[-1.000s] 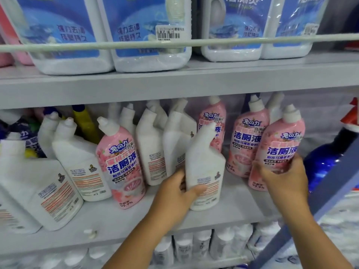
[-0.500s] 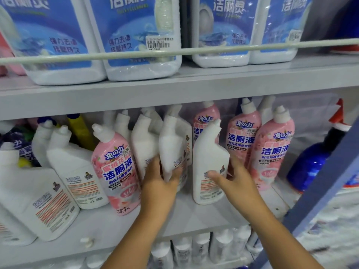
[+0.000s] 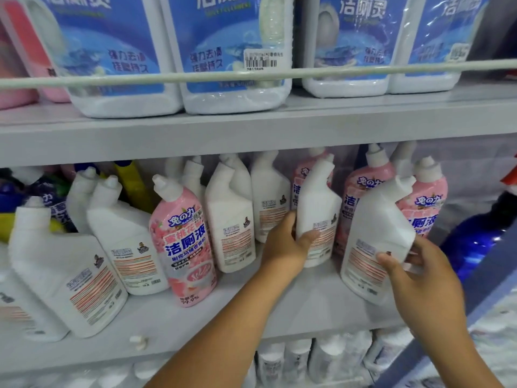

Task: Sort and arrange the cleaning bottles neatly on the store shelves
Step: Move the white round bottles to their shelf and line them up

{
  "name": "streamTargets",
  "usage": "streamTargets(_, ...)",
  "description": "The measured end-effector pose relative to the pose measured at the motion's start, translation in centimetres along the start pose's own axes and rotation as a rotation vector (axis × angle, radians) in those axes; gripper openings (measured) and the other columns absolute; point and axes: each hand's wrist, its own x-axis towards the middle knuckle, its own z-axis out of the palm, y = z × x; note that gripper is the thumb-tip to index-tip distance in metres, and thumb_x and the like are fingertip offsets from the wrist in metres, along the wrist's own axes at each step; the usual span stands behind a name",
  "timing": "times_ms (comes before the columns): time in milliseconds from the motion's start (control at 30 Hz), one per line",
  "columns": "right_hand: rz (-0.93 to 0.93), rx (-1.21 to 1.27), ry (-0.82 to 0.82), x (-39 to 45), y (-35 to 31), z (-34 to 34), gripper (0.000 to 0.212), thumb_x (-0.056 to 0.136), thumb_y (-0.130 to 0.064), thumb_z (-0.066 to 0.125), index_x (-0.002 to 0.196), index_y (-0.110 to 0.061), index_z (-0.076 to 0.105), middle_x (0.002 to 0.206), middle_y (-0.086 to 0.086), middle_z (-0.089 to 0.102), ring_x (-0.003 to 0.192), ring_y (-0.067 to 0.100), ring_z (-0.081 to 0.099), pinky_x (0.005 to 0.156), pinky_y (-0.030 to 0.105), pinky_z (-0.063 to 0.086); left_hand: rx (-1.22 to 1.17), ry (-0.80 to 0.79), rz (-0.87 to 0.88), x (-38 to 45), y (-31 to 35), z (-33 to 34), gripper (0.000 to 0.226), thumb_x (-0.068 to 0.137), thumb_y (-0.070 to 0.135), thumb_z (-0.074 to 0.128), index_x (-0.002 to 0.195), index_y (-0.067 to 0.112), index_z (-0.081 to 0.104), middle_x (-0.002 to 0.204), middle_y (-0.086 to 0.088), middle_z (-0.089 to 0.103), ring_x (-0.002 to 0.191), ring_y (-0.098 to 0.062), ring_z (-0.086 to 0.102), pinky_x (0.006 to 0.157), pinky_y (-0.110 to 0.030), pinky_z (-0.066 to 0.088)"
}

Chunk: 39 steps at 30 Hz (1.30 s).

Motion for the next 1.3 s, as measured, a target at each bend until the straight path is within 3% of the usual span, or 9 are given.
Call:
streamTargets(200, 0.054, -0.031, 0.065, 0.5, 0.7, 0.8, 0.042, 0.085, -0.035, 0.077, 0.122, -0.025, 0.058, 0.118, 0.002, 0.059, 0.098, 0.022, 0.063, 0.083, 0.046, 0.057, -0.039, 0.043, 0.066, -1.8, 0.2, -1.5, 0.035, 0.094, 0.026, 0.072, 0.127, 0.027, 0.062, 0.111, 0.016, 0.070, 0.094, 0.004, 0.066, 0.089, -0.023, 0.053)
streamTargets(333, -0.075, 0.186, 0.164, -2.8, -0.4, 1.5, 0.031, 0.084, -0.021, 0.077, 0.098, -0.034, 0.053, 0.095, 0.006, 0.060, 0.078, 0.020, 0.062, 0.069, 0.026, 0.051, -0.157, 0.442, 0.227, -9.8, -0.9, -7.7, 0.026, 0.090, 0.014, 0.075, 0.105, 0.034, 0.068, 0.103, 0.015, 0.074, 0.099, -0.005, 0.070, 0.087, -0.021, 0.054)
streamTargets(467, -0.190, 0.354, -0.170, -4.8, -3.4, 5.0, 0.030, 0.089, -0.002, 0.070, 0.096, -0.029, 0.061, 0.089, -0.008, 0.063, 0.079, 0.012, 0.065, 0.069, 0.019, 0.054, -0.097, 0.788, 0.167, -12.5, -2.3, -14.3, 0.031, 0.084, 0.026, 0.078, 0.106, 0.038, 0.060, 0.112, 0.007, 0.067, 0.102, -0.008, 0.066, 0.089, -0.032, 0.054)
streamTargets(533, -0.155, 0.374, -0.293, -4.9, -4.6, 6.6, 0.025, 0.091, -0.005, 0.069, 0.098, -0.028, 0.063, 0.088, -0.010, 0.064, 0.079, 0.017, 0.066, 0.071, 0.033, 0.058, -0.091, 0.674, 0.057, -11.7, -2.8, -15.3, 0.039, 0.084, 0.027, 0.080, 0.113, 0.040, 0.057, 0.111, 0.013, 0.067, 0.101, -0.002, 0.065, 0.082, -0.025, 0.053)
streamTargets(667, -0.094, 0.415, -0.416, -5.5, -5.7, 8.1, 0.023, 0.093, -0.006, 0.068, 0.097, -0.029, 0.065, 0.088, -0.005, 0.067, 0.080, 0.023, 0.067, 0.073, 0.046, 0.059, -0.056, 0.560, -0.059, -9.8, -4.5, -15.2, 0.042, 0.081, 0.030, 0.084, 0.115, 0.036, 0.059, 0.098, 0.019, 0.074, 0.092, -0.009, 0.072, 0.077, -0.037, 0.059)
streamTargets(767, -0.063, 0.412, -0.417, -5.6, -5.6, 7.9, 0.021, 0.092, -0.006, 0.069, 0.099, -0.026, 0.066, 0.088, -0.005, 0.068, 0.081, 0.018, 0.065, 0.076, 0.044, 0.058, -0.111, 0.451, -0.032, -9.2, -4.4, -13.9, 0.042, 0.081, 0.025, 0.084, 0.113, 0.040, 0.061, 0.097, 0.024, 0.075, 0.088, -0.001, 0.073, 0.073, -0.030, 0.059)
streamTargets(967, -0.099, 0.377, -0.301, -3.8, -5.3, 5.8, 0.026, 0.089, -0.015, 0.074, 0.110, -0.025, 0.063, 0.108, -0.015, 0.069, 0.095, 0.003, 0.067, 0.079, 0.016, 0.054, -0.115, 0.157, 0.064, -7.2, -1.7, -7.0, 0.046, 0.081, 0.028, 0.084, 0.119, 0.040, 0.061, 0.107, 0.025, 0.073, 0.096, 0.006, 0.069, 0.082, -0.022, 0.058)
streamTargets(1133, -0.075, 0.360, -0.167, -2.7, -3.8, 3.7, 0.030, 0.087, -0.020, 0.076, 0.113, -0.026, 0.063, 0.108, -0.010, 0.071, 0.102, 0.006, 0.069, 0.088, 0.030, 0.057, -0.201, -0.013, 0.081, -4.0, 1.1, -1.7, 0.047, 0.071, 0.034, 0.089, 0.108, 0.045, 0.063, 0.104, 0.023, 0.073, 0.096, 0.003, 0.069, 0.082, -0.020, 0.055)
streamTargets(1300, -0.037, 0.345, -0.154, -2.4, -3.0, 3.4, 0.030, 0.086, -0.014, 0.077, 0.112, -0.023, 0.064, 0.105, -0.010, 0.073, 0.101, 0.010, 0.070, 0.089, 0.028, 0.057, -0.153, -0.091, 0.145, -3.3, 1.0, -0.2, 0.055, 0.075, 0.037, 0.085, 0.124, 0.040, 0.061, 0.116, 0.019, 0.071, 0.102, -0.002, 0.069, 0.089, -0.027, 0.057)
